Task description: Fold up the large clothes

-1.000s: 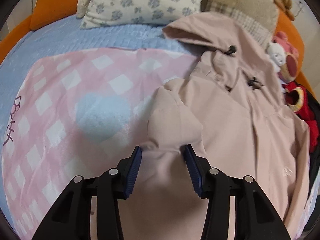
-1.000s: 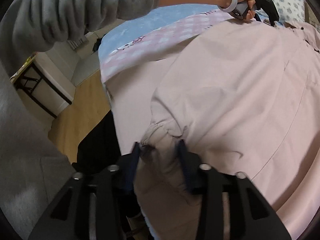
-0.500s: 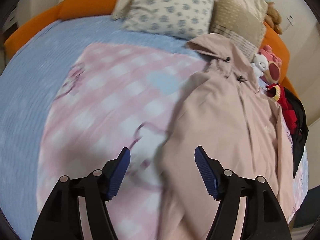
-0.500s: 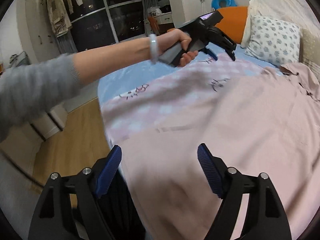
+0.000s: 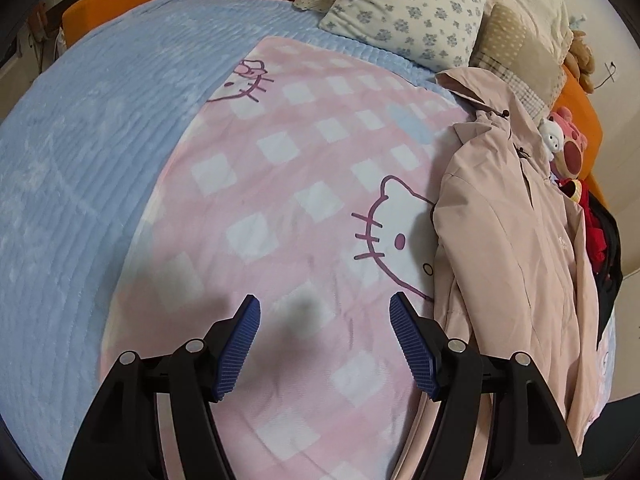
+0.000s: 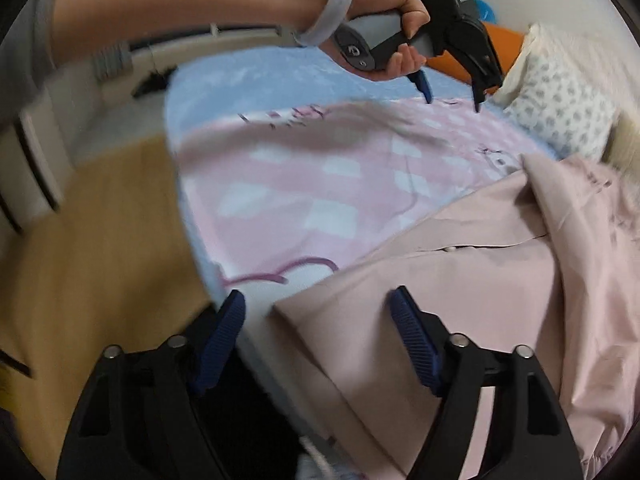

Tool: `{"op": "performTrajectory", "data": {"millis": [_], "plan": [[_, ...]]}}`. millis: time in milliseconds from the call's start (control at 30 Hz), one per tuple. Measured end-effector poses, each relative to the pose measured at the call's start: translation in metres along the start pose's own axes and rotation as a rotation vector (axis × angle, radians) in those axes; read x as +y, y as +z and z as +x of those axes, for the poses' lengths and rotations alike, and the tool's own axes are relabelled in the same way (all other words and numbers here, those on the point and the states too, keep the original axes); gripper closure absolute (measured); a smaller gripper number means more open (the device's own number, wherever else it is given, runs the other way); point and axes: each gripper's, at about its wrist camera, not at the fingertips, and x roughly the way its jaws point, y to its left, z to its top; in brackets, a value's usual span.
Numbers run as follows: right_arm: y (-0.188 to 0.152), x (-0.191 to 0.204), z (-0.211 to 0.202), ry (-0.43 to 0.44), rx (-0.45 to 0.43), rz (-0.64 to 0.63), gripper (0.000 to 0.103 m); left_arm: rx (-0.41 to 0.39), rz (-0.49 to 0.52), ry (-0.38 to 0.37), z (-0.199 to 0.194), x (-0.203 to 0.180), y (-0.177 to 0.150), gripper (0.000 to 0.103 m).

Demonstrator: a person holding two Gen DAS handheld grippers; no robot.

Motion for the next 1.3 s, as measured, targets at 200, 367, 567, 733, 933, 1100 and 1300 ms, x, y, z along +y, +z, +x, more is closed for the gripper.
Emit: {"op": "performTrajectory", "data": {"millis": [200,367,567,733,933,1100,1300], "plan": [[-0.008,-0.024,0.002,0.068,0.005,0.063,0.082,0.015,0.012,-0.064,0.012,-0.009,-0.001,0.033],[-0.009,-0.059,-0.02,0.169,-0.034,0.198,0.095,0.038,0.015,-0.173,0.031,-0.03,0.011,0.033],[-0.013,-0.086,-0.051,0.226,-0.073,0.294,0.098,0.061,0.01,-0.304,0.061,-0.066,0.031,0.033],[-0.017,-0.1,-0.061,0.241,-0.099,0.346,0.098,0.102,-0.061,-0.337,0.094,-0.085,0.046,0.033],[-0.017,-0.107,-0.072,0.26,-0.129,0.371,0.099,0.169,-0.132,-0.336,0.12,-0.094,0.048,0.064],[-0.02,-0.123,-0.09,0.278,-0.178,0.423,0.099,0.145,-0.065,-0.156,0.102,-0.123,0.057,0.083],[-0.048,-0.159,-0.127,0.32,-0.245,0.586,0.099,0.044,-0.008,-0.016,0.052,-0.178,0.076,0.086]]}}
